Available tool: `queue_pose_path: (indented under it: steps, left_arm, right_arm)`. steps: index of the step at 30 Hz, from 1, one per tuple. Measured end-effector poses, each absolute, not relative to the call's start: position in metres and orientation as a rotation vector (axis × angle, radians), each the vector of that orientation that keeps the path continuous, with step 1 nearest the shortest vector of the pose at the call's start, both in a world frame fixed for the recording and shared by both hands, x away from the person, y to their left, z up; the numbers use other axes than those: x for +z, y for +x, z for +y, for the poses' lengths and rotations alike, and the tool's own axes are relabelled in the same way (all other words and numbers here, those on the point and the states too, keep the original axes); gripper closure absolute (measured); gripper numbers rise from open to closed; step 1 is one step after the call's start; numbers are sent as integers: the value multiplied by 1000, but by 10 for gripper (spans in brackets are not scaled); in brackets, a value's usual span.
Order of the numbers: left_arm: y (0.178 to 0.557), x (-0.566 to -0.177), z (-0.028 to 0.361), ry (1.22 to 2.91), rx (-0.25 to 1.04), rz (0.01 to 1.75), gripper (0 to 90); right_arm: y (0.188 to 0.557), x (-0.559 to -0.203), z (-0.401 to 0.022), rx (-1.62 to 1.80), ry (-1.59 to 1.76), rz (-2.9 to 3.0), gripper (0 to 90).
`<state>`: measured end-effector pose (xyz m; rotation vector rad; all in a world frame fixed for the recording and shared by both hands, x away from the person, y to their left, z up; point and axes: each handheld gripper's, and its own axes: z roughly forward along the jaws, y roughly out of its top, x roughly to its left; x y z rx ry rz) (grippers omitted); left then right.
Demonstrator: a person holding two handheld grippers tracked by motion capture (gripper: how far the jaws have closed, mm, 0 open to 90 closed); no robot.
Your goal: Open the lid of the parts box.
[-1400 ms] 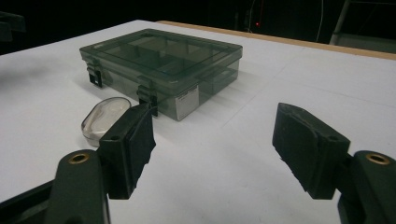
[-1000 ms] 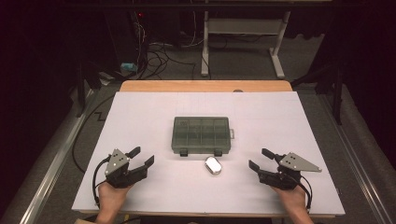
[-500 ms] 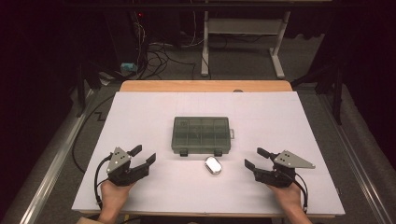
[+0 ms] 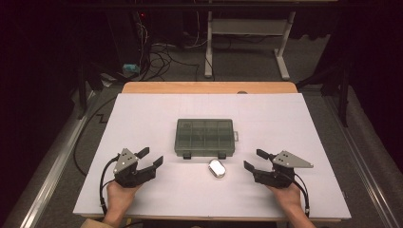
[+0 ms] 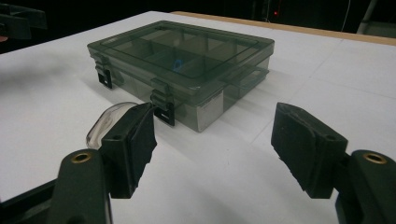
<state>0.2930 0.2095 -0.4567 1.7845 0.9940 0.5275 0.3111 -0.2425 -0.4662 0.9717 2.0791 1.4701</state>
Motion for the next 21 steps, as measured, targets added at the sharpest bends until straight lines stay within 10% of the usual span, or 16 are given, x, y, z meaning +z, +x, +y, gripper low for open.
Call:
queue_pose_path:
  steps: [21]
  left_arm:
    - [308, -457, 191, 1813, 451, 1004, 376]
  right_arm:
    - [332, -464, -215, 1488, 979, 2102, 343]
